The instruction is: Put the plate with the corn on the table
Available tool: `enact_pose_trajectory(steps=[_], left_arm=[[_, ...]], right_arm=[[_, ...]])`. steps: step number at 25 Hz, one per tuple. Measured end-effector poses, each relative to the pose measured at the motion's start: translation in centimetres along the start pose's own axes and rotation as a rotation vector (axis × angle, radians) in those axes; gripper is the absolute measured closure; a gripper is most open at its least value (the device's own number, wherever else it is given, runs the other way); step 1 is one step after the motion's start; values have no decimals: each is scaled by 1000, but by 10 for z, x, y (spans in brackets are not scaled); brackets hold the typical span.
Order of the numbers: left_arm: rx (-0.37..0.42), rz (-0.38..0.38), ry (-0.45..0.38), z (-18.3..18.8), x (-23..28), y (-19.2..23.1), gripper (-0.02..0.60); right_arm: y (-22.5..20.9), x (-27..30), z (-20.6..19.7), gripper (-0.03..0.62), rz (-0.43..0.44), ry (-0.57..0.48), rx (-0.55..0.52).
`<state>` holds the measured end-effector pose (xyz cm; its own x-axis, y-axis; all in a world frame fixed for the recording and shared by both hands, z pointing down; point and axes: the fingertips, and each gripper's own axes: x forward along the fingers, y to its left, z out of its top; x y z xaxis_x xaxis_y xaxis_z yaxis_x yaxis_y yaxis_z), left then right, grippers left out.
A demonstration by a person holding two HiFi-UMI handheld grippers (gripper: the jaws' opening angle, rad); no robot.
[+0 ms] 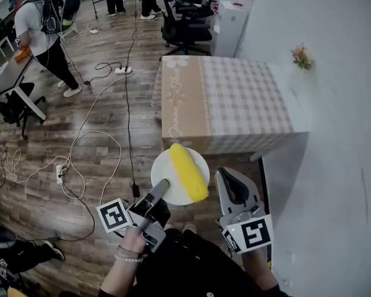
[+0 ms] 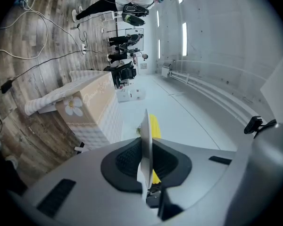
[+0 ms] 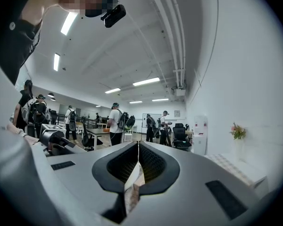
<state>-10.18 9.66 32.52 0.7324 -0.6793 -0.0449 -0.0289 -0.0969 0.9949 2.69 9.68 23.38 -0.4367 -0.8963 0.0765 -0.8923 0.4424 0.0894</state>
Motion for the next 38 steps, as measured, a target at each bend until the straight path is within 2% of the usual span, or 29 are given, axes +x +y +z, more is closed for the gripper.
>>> enact_pose_trajectory(steps=[4, 8, 11, 13, 14, 15, 16, 23, 29, 38], left_arm=[[1, 6, -7, -8, 2, -6, 548], [8, 0, -19, -19, 8, -15, 548], [9, -9, -25, -16, 7, -6, 548], [8, -11, -29, -19, 6, -4, 548], [7, -10, -31, -21, 6, -4, 548], [6, -9, -34, -22, 6, -5, 548], [5, -9, -36, -23, 6, -5, 548], [10, -8, -34, -40, 12, -10, 548], [14, -13, -30, -57, 23, -11, 548], [13, -20, -50, -71, 23, -10, 548]], right_arm=[[-12, -6, -2, 551, -4, 18, 71], [-28, -9, -14, 549, 42, 74, 208], [-28, 2, -38, 548, 82, 107, 369], [-28, 2, -46, 546, 124, 110, 518], [-29, 3, -48, 535, 147, 105, 595], [-30, 3, -50, 488, 166, 100, 657], [-30, 3, -51, 473, 178, 100, 696], [-29, -2, -66, 473, 242, 151, 741], [-34, -10, -79, 481, 249, 180, 746], [-38, -21, -79, 501, 266, 166, 758]])
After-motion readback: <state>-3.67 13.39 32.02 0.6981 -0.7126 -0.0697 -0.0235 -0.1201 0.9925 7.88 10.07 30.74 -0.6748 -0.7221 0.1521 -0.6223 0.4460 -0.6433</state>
